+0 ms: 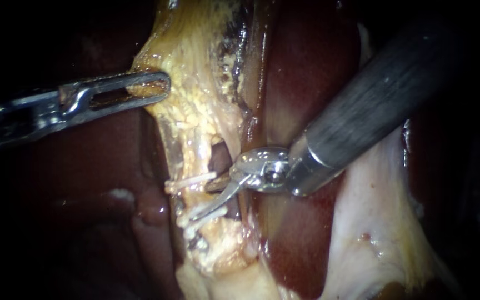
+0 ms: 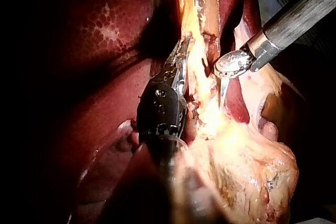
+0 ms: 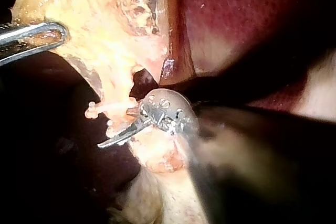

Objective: Go to the cutting position left tube

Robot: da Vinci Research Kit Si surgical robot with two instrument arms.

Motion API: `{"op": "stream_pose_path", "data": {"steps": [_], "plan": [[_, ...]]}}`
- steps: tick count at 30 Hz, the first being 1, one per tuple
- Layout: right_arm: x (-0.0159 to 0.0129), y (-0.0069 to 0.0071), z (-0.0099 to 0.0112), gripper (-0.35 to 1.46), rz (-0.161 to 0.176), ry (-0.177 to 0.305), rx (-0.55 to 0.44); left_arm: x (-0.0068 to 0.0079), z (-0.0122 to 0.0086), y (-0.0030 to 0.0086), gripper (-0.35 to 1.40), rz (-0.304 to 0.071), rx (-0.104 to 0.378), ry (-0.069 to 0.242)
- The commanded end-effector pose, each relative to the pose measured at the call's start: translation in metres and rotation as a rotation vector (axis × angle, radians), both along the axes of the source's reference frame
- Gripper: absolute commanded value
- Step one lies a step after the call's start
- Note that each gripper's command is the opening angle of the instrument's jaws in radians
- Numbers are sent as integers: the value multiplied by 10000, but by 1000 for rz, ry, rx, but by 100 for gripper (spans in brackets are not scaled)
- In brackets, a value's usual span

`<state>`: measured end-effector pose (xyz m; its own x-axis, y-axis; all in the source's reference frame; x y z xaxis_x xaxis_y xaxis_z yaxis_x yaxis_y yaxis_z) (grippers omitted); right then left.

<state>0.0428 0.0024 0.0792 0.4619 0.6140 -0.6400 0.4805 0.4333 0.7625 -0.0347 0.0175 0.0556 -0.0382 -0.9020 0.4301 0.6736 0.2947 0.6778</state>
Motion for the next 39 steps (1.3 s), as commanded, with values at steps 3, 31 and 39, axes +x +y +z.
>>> {"op": "stream_pose_path", "data": {"steps": [3, 31, 39], "plan": [[3, 0, -1, 123, 2, 18, 21, 0, 2, 1, -35, 0, 0, 0], [40, -10, -1, 115, -14, 25, 123, -6, 20, 8, -35, -5, -3, 5], [40, -9, 2, 110, -5, -35, 183, -7, 20, 8, -35, -6, -4, 5]]}}
